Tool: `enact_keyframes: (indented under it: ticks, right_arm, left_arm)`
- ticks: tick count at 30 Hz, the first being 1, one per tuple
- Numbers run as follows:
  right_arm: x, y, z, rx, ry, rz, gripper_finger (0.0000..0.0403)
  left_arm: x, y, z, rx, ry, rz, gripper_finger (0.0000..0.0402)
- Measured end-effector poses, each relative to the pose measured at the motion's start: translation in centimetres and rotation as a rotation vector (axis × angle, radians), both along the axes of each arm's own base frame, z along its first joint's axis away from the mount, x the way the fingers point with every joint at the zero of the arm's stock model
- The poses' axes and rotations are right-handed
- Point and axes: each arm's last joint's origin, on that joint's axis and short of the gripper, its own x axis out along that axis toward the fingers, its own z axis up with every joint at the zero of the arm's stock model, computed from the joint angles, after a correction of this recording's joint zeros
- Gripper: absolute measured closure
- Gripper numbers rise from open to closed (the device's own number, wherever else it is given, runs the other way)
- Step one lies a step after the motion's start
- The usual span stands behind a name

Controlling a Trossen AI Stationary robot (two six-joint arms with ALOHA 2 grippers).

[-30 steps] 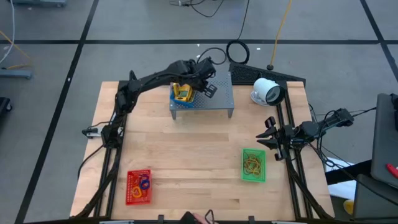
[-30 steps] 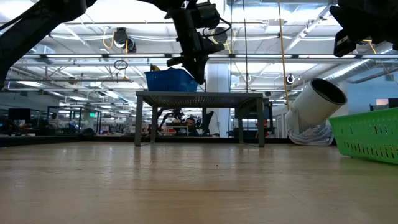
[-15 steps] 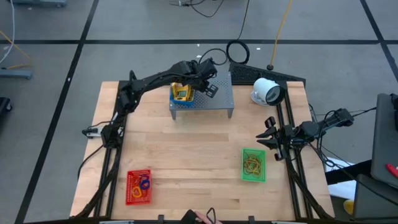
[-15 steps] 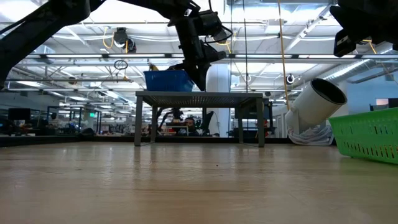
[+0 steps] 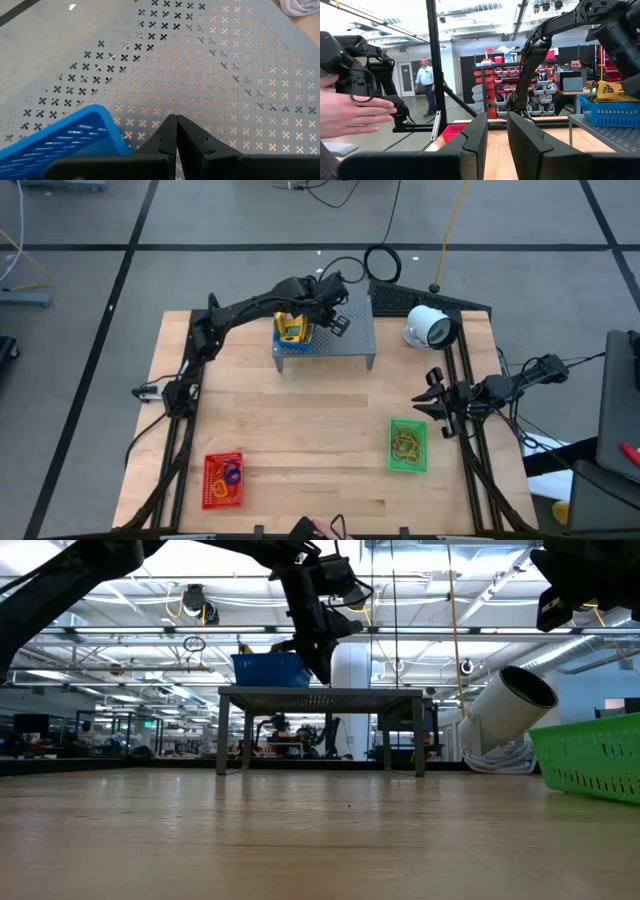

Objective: Pick & Place Office Desk Supplies
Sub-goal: Put the blue bin with crayon boxes on the shelf

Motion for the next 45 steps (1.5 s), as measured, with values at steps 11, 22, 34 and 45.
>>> enact_keyframes:
  ticks: [11, 22, 34, 45]
  right_arm:
    - [0.0, 0.0, 0.0, 0.0, 0.0, 0.0, 0.0339]
    - [0.0, 0.0, 0.0, 0.0, 0.0, 0.0, 0.0339]
    - [0.0, 0.0, 0.0, 0.0, 0.0, 0.0, 0.0339]
    - [0.0, 0.0, 0.0, 0.0, 0.0, 0.0, 0.0339]
  left_arm:
    - [-0.2, 0.0, 0.9, 0.009, -0.021, -0.008, 0.0382]
    - [-0.9, 0.3, 1.5, 0.013, 0.004, -0.021, 0.0384]
    - [-1.1, 0.4, 1.5, 0.028, 0.034, -0.002, 0.0382]
    - [-1.5, 0.8, 1.4, 0.029, 0.051, 0.015, 0.0376]
